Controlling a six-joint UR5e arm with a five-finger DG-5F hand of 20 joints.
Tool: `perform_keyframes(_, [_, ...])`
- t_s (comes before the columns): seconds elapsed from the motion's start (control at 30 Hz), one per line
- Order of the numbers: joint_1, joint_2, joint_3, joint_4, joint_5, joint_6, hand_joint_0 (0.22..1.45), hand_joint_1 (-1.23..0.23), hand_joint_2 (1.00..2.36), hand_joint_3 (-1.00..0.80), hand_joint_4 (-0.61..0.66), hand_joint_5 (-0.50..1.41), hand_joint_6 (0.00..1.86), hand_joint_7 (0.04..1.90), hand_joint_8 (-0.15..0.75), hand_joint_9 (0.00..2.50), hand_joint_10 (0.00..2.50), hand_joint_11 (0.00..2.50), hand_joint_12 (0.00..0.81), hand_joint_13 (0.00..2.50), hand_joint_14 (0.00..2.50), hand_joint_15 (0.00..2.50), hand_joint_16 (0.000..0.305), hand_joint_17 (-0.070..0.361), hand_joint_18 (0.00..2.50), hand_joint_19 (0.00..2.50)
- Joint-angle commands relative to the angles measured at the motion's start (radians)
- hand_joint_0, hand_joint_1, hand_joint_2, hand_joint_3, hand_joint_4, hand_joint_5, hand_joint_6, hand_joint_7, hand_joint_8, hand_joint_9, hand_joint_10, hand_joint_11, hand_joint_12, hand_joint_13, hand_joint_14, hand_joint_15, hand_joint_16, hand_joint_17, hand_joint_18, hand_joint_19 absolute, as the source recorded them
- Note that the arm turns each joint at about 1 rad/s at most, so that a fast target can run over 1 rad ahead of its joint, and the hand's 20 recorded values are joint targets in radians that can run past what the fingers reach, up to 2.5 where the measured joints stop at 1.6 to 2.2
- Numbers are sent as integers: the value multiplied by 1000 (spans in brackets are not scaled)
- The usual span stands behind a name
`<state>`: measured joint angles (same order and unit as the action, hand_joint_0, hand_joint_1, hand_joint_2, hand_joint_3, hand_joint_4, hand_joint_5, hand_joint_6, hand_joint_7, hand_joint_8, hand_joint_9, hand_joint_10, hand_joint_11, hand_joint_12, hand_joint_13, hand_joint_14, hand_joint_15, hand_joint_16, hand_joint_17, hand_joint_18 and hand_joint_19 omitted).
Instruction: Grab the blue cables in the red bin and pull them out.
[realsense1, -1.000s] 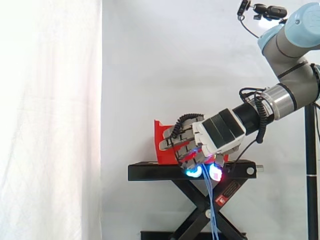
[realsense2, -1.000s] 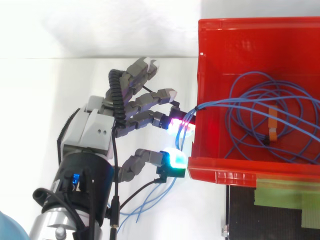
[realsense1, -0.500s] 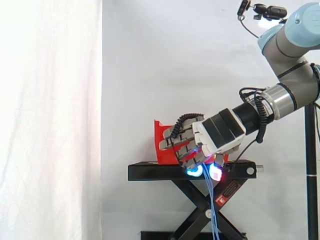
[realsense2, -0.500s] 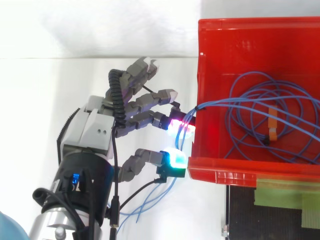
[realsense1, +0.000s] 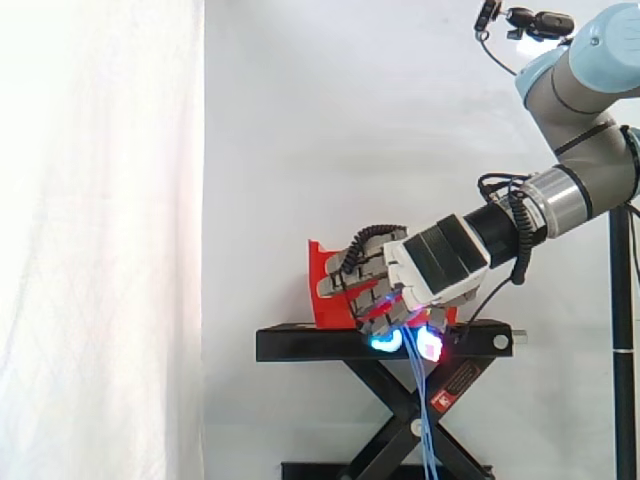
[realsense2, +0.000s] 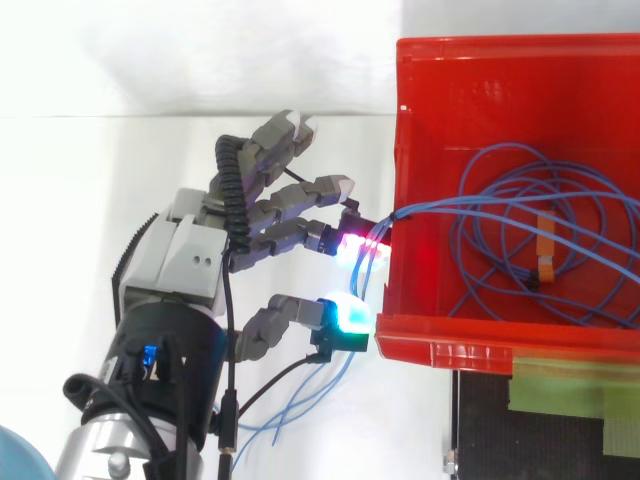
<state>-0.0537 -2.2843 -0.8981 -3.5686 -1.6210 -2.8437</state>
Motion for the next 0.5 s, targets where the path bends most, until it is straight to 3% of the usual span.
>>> perform_keyframes(0.0, [0, -1, 1, 1, 0, 1, 692, -901, 1000, -1000, 141, 972, 12, 814, 295, 865, 14, 303, 381, 464, 3, 90, 57, 128, 439, 154])
perform_keyframes(0.47, [0, -1, 2, 1, 0, 1, 699, -909, 1000, -1000, 123, 1029, 7, 894, 296, 873, 12, 306, 378, 470, 3, 94, 56, 126, 436, 151])
